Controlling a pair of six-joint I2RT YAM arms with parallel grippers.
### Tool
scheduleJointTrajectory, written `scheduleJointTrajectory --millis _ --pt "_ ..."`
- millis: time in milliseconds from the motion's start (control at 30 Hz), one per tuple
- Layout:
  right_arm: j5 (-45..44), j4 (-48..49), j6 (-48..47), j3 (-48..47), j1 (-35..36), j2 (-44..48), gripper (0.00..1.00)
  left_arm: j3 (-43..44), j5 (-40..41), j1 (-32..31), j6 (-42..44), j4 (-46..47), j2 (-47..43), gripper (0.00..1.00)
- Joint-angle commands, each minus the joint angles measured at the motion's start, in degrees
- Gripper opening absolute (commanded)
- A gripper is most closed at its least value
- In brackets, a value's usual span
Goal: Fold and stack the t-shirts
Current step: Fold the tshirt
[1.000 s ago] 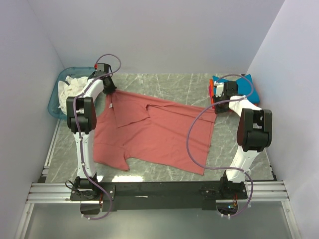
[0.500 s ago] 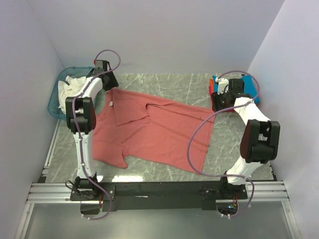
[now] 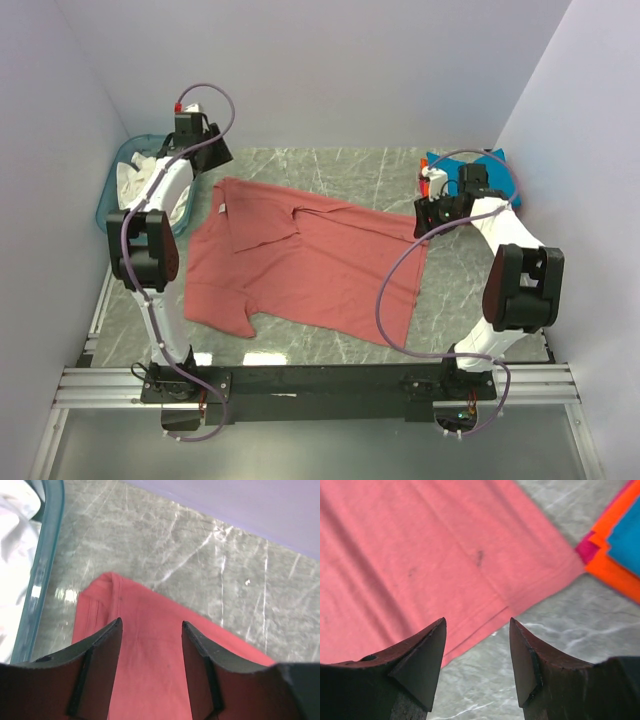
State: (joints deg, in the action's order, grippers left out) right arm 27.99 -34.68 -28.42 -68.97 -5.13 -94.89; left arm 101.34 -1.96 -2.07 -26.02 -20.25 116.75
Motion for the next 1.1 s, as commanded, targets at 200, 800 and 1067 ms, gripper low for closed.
scheduleJointTrajectory --millis 200,800,1067 --pt "3.8 -7.8 -4.7 -1.7 4.3 -1.8 0.58 -12.8 -3.6 -0.9 -3.4 3.6 -6.9 0.52" --pt "5.1 -5.0 -1.9 1.8 10.1 -0.1 0.55 -42.1 1.5 -5.4 -9.9 1.4 -23.2 0.52" --pt "3.1 -3.8 -1.9 3.4 10.1 -0.1 0.55 -40.7 3.9 -6.7 -11.2 0.7 -18.6 0.46"
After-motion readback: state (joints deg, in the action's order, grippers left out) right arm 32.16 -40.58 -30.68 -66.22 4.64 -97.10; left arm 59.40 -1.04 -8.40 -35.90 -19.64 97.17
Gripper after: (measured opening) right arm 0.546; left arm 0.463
